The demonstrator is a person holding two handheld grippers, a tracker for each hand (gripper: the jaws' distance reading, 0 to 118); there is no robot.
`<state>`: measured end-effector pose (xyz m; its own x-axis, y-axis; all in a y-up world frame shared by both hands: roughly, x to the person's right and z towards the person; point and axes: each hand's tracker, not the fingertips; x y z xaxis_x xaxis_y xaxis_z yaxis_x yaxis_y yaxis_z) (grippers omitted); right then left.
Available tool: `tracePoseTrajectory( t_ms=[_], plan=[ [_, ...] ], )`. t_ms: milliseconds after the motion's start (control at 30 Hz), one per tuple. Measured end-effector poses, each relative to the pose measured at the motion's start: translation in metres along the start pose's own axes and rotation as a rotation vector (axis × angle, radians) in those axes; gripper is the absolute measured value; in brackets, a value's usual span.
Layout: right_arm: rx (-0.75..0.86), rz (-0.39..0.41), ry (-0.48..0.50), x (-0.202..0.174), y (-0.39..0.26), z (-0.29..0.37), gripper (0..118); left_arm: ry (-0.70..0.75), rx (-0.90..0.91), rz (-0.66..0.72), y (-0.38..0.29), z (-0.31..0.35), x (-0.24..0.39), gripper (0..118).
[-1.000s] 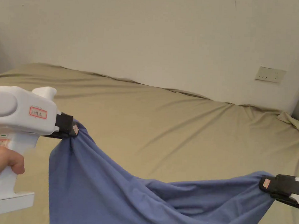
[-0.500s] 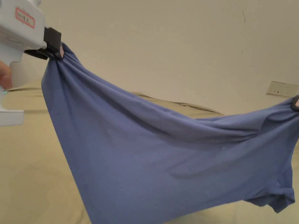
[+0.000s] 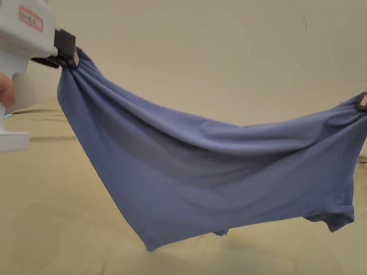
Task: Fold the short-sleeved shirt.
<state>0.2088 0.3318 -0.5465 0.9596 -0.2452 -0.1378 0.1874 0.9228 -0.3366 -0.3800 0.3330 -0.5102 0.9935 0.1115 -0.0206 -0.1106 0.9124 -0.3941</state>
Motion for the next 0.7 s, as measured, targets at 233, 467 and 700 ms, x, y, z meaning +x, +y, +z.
tracePoseTrajectory(
  t_ms=[233,467,700],
  plan=[
    [-0.178,0.001,-0.096,0.036,-0.099,-0.008,6,-0.001,-0.23,0.021,-0.116,-0.021,0.001,2],
    [-0.352,0.017,-0.126,0.069,-0.18,0.028,6,-0.012,-0.309,0.061,-0.229,0.014,0.002,2],
    [-0.4,0.041,-0.116,0.085,-0.234,0.097,6,-0.037,-0.368,0.081,-0.317,0.081,0.0,2]
  ],
)
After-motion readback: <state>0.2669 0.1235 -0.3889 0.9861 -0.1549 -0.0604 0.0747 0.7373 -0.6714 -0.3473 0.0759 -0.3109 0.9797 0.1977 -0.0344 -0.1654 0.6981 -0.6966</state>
